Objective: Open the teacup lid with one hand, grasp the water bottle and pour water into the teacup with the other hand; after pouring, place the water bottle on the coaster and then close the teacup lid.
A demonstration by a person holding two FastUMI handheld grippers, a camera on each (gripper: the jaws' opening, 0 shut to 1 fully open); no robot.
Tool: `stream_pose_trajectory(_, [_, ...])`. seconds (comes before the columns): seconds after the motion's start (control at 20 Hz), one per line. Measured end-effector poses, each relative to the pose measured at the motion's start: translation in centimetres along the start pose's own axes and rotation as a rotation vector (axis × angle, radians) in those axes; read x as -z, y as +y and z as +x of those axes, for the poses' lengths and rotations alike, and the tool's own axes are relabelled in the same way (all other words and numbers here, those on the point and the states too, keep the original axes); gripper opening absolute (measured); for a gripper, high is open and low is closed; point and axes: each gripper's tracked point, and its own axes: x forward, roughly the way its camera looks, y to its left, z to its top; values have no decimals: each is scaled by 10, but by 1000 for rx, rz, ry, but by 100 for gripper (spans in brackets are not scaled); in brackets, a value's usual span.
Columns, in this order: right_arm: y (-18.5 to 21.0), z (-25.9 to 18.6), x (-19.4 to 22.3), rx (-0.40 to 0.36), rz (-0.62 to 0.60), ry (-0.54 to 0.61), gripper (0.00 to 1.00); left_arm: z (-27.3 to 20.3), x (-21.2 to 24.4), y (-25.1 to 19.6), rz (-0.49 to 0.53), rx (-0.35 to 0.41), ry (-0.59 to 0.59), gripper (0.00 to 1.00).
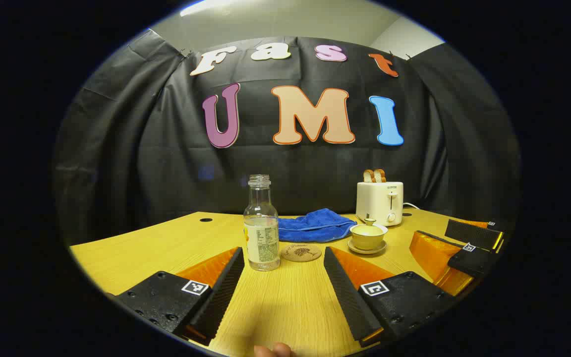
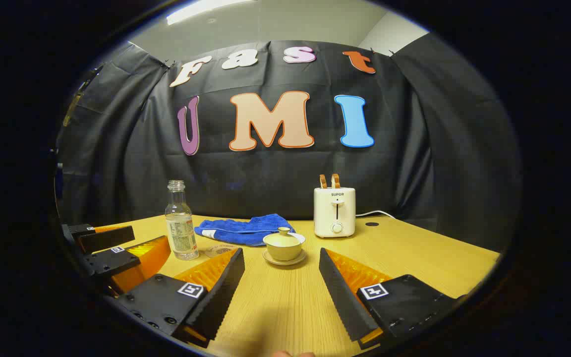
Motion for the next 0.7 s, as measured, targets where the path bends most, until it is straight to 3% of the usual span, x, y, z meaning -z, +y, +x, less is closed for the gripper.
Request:
stream_pose_trajectory(0.25, [0, 0, 0, 0, 0, -1, 94, -1, 0, 1, 0, 0, -1, 95])
stream_pose_trajectory(0.4, [-1, 0, 0, 0, 0, -1, 100, -1, 0, 1, 0, 0, 0, 95])
stream_pose_trajectory(0.7, [-1, 1, 1, 0, 0, 0, 100, 0, 1, 1, 0, 1, 0, 95])
